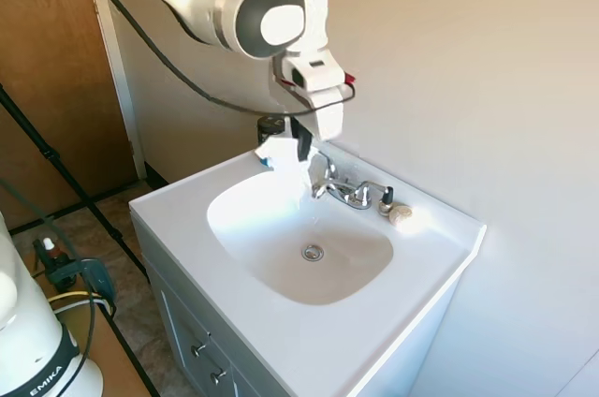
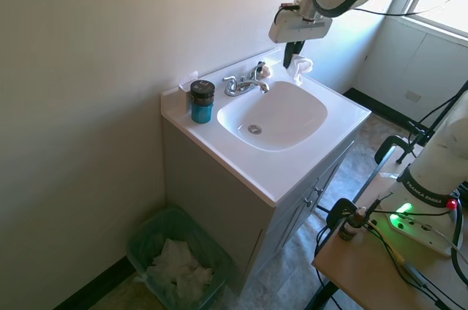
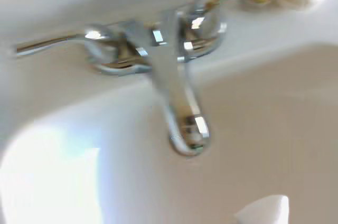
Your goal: Throw the tissue in the trash bin
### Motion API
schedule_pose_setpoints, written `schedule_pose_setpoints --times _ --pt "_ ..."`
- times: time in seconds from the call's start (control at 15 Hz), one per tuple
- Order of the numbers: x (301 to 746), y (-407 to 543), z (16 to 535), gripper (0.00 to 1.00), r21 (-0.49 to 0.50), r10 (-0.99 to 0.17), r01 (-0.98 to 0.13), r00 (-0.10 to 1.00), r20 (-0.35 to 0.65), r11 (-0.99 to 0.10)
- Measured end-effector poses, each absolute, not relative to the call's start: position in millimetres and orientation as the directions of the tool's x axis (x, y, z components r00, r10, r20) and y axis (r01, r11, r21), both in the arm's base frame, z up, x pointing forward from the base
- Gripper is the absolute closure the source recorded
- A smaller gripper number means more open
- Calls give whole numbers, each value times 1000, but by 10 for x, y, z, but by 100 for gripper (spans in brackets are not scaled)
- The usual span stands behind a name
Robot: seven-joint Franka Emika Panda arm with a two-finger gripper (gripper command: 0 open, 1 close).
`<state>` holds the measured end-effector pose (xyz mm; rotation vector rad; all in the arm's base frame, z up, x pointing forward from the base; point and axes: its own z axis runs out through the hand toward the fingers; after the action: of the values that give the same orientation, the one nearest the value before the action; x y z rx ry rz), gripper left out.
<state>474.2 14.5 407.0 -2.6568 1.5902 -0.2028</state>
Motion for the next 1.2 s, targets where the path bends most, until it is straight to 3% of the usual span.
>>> schedule_pose_setpoints --times 0.6,1.2 --pt "4346 2965 4011 100 -140 -753 -741 633 181 -657" --pt "4875 4397 2710 100 -1 -713 -727 672 199 -686"
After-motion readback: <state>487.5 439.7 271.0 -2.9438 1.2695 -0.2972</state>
